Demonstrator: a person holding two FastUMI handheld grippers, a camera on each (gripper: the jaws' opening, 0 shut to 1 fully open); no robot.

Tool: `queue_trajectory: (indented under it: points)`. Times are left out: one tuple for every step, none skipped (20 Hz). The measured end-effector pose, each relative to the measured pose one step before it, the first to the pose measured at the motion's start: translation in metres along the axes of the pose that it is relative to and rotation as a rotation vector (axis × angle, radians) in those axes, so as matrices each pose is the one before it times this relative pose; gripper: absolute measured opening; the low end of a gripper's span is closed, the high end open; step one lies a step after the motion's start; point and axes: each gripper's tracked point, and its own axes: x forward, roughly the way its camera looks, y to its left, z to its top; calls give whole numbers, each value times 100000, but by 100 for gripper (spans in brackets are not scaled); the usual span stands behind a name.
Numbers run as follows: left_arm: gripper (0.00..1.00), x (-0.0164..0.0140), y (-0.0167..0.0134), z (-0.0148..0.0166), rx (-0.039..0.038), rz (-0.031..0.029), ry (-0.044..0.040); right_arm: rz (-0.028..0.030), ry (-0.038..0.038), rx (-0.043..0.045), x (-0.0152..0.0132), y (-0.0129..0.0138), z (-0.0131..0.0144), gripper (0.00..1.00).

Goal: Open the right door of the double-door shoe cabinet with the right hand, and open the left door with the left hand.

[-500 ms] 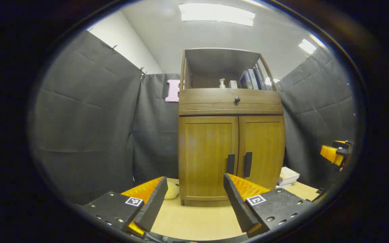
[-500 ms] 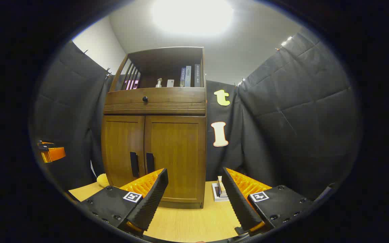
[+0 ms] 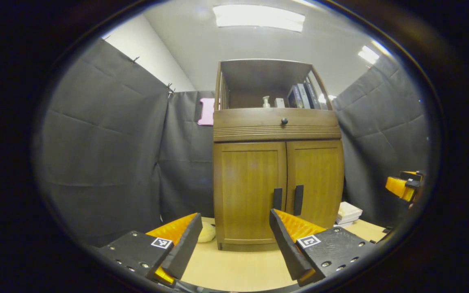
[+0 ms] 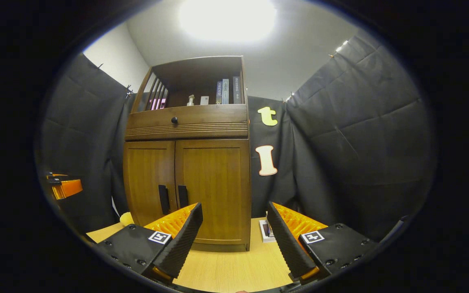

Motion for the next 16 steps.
queue_trajectory:
  points:
    - [96,49,-52,67,-66,-198,-270,-685,-356,351,25,-126,64,100]
    - [96,79,-13,49,107,-126,-492,-637,-297,169,164,8,52,96]
    - [96,76,-17,47,349,-173,-397,-631,-52,43,285,-73,12,96]
    - [96,33,-7,-116,518,-288,120,-383,264,235,406,-74,-106,96]
    - [96,-29,15,-95,652,-287,361,-235,-20,524,293,29,16,96]
    - [96,-13,105,-100,544,-199,191,-66,-53,622,160,-8,-8,96]
    - [96,-14,10,44,264,-70,-33,-18,1,388,169,35,-46,96]
    - [96,21,-6,1,-113,-36,-198,-49,173,140,156,-40,-160,96]
    - [96,-46,-29,30,-301,-128,-366,-86,386,139,226,-73,-182,96]
    - [96,39,41,-1,-403,-144,-207,-114,607,323,353,24,-166,96]
    - [96,-18,15,19,-389,-134,-232,234,486,613,381,186,-182,96]
    - [96,27,56,-39,-94,128,-141,412,195,531,338,277,-127,95]
    - [96,17,42,60,252,325,-107,723,-79,169,537,325,-4,93]
    - [96,5,-24,50,434,517,-253,792,-63,-205,564,382,-37,98]
    - [96,25,38,37,479,462,-271,968,-176,-326,693,463,10,98]
    - [96,-29,-31,49,399,424,-353,955,-400,-203,699,518,135,98]
